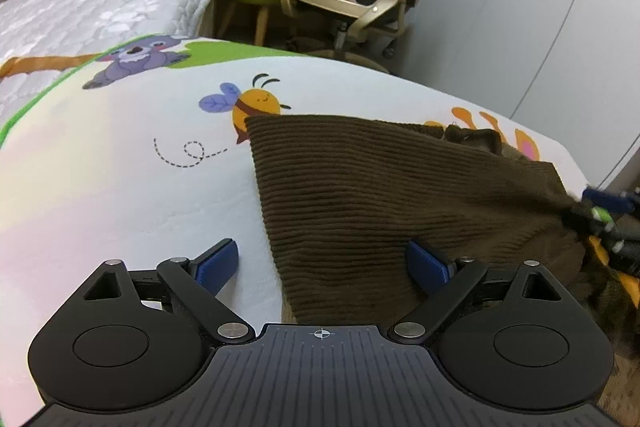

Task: Fold clothes
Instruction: 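Grasp the garment edge with the right gripper while the left gripper grasps beside it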

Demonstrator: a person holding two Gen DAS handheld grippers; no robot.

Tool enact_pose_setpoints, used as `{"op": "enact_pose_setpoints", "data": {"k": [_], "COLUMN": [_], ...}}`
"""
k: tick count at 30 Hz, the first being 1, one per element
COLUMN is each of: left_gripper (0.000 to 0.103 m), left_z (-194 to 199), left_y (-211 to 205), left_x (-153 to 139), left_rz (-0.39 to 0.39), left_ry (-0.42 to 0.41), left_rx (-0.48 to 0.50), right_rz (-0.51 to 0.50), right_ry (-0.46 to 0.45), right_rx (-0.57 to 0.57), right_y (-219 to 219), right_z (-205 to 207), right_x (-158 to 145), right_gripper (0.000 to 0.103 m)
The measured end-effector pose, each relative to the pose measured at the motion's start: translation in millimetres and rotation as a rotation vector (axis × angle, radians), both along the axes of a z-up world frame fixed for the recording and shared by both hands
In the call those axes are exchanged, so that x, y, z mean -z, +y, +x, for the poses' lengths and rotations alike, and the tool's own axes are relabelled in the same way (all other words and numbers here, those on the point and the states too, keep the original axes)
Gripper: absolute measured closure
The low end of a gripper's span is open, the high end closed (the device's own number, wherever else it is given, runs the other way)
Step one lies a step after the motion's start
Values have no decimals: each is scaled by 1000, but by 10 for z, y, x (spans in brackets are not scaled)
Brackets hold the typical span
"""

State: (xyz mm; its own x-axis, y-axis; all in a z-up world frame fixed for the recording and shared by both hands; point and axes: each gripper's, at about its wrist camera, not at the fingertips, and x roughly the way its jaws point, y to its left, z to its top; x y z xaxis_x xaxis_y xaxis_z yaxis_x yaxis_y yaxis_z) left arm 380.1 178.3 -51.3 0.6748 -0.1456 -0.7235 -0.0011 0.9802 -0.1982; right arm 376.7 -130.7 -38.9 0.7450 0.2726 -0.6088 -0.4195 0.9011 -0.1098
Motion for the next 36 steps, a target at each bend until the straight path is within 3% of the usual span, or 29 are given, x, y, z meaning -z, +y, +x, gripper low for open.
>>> {"op": "enact_pose_setpoints", "data": {"k": [4,7,10,11,12,15,18,20,25,29,31,34,35,36], "left_gripper": [7,7,7,7,7,7,7,7,7,9,19,19,25,54], "left_z": [-2,-5,10,19,30,71,97,92,206,415,503,589,600,606], "left_y": [-3,7,58,80,105,162,173,205,341,414,415,363,319,281], "left_x": [10,12,-4,-11,-22,-49,-60,-94,-146,-6,14,66,63,61], "left_rz": [7,5,-37,-57,-82,-135,-123,-135,-221,-311,-335,-349,-326,-306], "left_ry": [-1,-1,6,11,15,30,36,33,18,48,41,3,-11,-14], "left_rx": [7,9,9,9,11,0,-12,-11,-17,-62,-78,-112,-107,-96], "right_rz": [62,232,327,317,307,250,142,142,317,401,454,483,458,435], "right_ry": [50,117,125,115,106,113,172,170,221,317,350,373,360,357], "right_rx": [30,60,119,123,127,132,131,123,167,205,172,101,90,78], "right_y": [-102,-327,-518,-527,-535,-496,-381,-369,-538,-565,-503,-310,-243,-200], "right_z": [67,157,251,297,344,499,667,692,817,1052,1137,1218,1214,1195], "right_x": [53,-84,-210,-227,-245,-181,76,90,-64,78,134,169,156,129], "right_gripper": [42,42,50,63,69,69,68,68,67,67,66,66,72,86]}}
